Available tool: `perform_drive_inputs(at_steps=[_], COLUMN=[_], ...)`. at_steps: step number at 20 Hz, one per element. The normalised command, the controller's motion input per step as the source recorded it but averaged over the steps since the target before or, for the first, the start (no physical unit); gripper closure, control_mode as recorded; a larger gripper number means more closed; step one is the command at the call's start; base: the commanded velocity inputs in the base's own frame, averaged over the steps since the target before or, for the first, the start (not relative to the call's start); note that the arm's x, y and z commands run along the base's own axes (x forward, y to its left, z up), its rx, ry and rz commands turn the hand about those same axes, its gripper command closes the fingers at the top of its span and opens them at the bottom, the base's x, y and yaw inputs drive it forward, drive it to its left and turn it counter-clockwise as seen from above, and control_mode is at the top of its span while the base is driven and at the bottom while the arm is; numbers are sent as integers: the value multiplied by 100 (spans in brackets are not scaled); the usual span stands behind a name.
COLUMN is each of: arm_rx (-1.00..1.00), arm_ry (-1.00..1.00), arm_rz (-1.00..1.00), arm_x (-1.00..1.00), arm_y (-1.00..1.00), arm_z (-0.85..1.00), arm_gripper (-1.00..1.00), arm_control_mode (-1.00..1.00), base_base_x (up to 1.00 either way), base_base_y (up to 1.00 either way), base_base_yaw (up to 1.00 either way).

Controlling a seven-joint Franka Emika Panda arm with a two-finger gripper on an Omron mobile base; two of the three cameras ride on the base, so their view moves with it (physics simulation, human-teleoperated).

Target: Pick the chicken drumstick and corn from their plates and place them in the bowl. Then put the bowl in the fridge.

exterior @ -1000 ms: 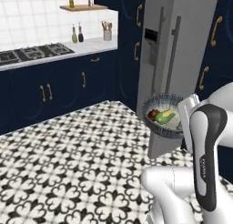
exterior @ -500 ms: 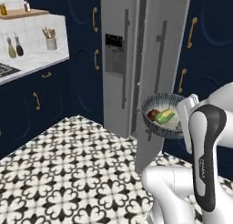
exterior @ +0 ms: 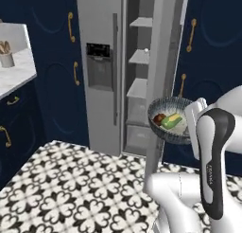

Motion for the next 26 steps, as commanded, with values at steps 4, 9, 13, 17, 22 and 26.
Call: perform_drive_inputs(at_steps=[4,9,13,17,22,26], arm_rx=[0,0,0,0,0,0], arm_ry=[0,0,0,0,0,0], arm_rz=[0,0,0,0,0,0], arm_x=[0,0,0,0,0,0], arm_y=[0,0,0,0,0,0], arm_z=[0,0,0,0,0,0], arm_gripper=[100,100,100,100,100,100], arm_control_mode=[100,100,100,100,100,100], base_base_x=[43,30,40,87,82,33], base_base_y=[100,100,100,70,82,86], base_base_yaw=[-51,-47,-49,-68,-64,-42])
